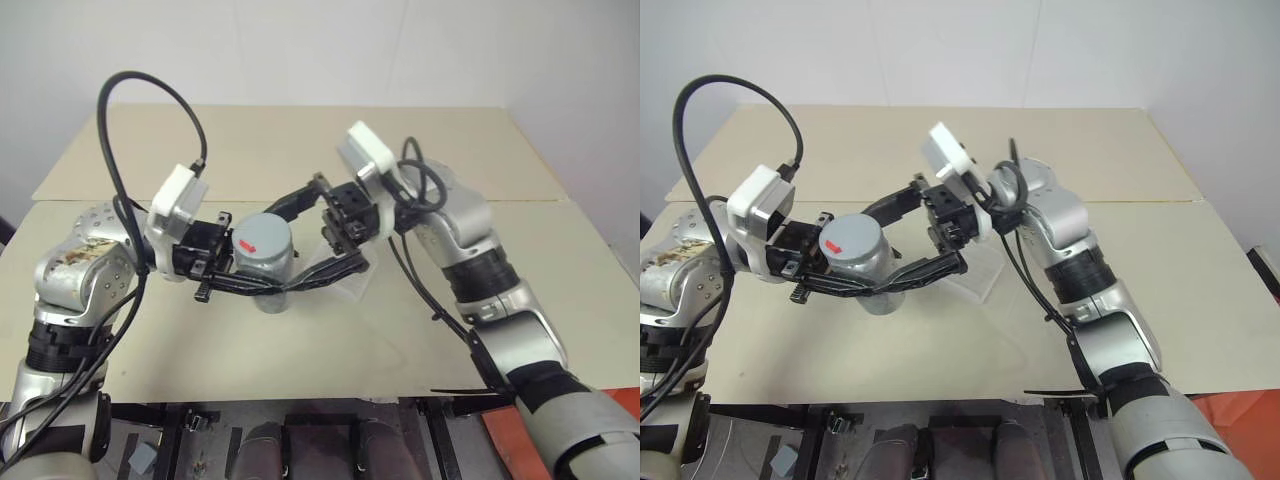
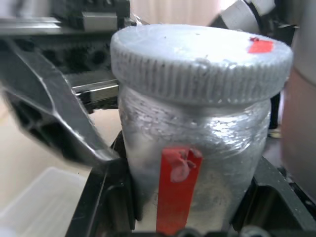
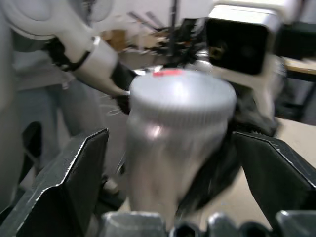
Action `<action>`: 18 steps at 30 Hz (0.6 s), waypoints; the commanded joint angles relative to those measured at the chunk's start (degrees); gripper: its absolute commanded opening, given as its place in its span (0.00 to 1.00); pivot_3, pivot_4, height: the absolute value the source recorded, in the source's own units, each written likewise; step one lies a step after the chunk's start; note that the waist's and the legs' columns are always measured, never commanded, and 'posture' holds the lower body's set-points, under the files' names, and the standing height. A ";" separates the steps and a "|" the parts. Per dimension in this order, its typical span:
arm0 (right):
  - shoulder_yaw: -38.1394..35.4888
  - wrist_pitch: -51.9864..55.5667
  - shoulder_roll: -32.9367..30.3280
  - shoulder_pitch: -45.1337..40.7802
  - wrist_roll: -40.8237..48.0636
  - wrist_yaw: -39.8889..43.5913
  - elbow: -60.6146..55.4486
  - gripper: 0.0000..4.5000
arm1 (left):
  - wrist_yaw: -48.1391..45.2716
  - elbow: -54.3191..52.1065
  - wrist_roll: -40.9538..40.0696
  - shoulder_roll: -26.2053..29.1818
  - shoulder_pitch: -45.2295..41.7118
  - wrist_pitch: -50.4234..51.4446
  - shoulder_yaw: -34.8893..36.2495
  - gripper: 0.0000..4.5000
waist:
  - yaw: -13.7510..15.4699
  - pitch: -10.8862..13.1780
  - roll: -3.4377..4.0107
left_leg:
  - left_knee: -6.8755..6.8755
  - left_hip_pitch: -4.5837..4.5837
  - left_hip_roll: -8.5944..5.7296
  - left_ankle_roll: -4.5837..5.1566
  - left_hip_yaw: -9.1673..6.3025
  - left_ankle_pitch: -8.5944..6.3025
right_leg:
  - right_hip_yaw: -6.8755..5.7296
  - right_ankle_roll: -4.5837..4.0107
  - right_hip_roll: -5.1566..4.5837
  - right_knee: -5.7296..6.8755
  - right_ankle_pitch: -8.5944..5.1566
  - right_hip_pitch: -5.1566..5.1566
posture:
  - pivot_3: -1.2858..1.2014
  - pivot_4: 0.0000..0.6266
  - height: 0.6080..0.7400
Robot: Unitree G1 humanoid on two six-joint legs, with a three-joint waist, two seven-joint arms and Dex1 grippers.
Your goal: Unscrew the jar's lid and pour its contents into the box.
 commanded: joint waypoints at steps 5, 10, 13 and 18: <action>-8.60 10.09 -3.85 7.47 1.62 -17.18 -18.09 0.99 | 4.22 3.49 2.58 -0.33 0.96 -3.95 2.42 0.43 | -0.15 0.00 0.00 | 0.00 0.01 0.02 -0.03 0.00 0.02 | 0.01 0.00 0.01 -0.03 0.00 -0.02 | 0.52 0.24 1.00; -8.55 19.01 -2.60 8.67 3.38 -28.09 -27.25 0.99 | 5.17 4.78 4.00 -1.44 0.04 -5.18 0.81 0.43 | -0.25 0.00 0.00 | 0.01 0.04 0.01 -0.06 0.05 0.04 | 0.06 -0.02 0.02 -0.02 0.01 -0.06 | 0.52 0.24 1.00; -7.13 23.18 0.14 7.46 3.60 -34.53 -30.05 0.99 | 5.54 4.43 4.29 -2.37 -0.49 -5.45 -0.16 0.43 | -0.21 0.00 0.00 | 0.00 0.04 0.01 -0.06 0.04 0.04 | 0.06 -0.02 0.02 -0.03 0.01 -0.05 | 0.52 0.24 1.00; -4.49 25.44 5.24 3.97 0.48 -41.72 -27.87 0.99 | 5.48 4.78 4.24 -3.27 -1.69 -5.29 -0.96 0.43 | -0.21 0.00 0.00 | 0.02 0.03 0.00 -0.05 0.04 0.04 | 0.05 -0.02 0.02 -0.03 0.01 -0.05 | 0.52 0.24 1.00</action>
